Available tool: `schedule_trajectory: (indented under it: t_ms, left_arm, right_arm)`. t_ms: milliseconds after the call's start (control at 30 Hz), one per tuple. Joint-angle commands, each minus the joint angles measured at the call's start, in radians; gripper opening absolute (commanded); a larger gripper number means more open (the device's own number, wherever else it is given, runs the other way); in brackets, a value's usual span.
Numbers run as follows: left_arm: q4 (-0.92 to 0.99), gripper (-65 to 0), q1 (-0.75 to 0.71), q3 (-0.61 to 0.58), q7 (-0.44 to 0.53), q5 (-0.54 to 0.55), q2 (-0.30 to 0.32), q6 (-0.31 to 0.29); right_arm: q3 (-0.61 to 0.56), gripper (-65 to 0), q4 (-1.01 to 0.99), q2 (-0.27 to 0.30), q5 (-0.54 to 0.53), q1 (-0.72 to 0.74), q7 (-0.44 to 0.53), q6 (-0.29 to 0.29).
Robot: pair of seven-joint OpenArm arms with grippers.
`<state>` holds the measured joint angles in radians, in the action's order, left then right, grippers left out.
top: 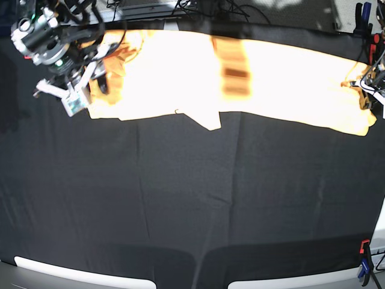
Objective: Layout the t-shirt on the table in an organized manner, then fold the t-shirt properly
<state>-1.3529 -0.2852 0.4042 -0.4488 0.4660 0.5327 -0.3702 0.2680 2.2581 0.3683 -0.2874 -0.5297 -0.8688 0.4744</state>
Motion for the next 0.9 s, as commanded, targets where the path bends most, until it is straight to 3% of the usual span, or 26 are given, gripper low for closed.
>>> schedule_trajectory:
  t_ms: [0,67,133,167,467,600,867]
  left_arm:
    - [-0.015,-65.0,0.005,0.008,0.019,0.002,0.025,0.005]
    - [-0.014,-62.3,0.005,0.008,0.016,0.001,0.025,0.005]
    - [-0.014,-43.2,0.005,0.008,0.016,0.002,0.026,0.004]
    - [-0.015,-38.9,0.005,0.008,0.016,0.002,0.026,0.004]
    - [-0.002,-38.8,0.005,0.008,-0.052,0.034,0.082,-0.011]
    - [0.077,-39.0,0.005,0.006,-0.078,0.124,0.08,-0.142]
    - [0.146,-45.8,0.005,0.006,-0.113,0.338,0.08,-0.307]
  right_arm:
    - [0.021,-41.9,0.019,0.011,-0.001,0.017,0.022,-0.003]
    - [0.052,-41.9,0.019,0.011,-0.004,0.042,0.003,-0.003]
    - [0.079,-41.9,0.019,0.011,-0.005,0.061,-0.029,-0.003]
    - [0.09,-41.9,0.019,0.011,-0.005,0.068,-0.047,-0.003]
    - [0.114,-41.9,0.019,0.011,-0.039,0.066,-0.06,-0.003]
    - [0.114,-41.9,0.019,0.011,-0.087,0.067,-0.059,-0.002]
    - [0.114,-41.9,0.019,0.011,-0.087,0.067,-0.051,-0.002]
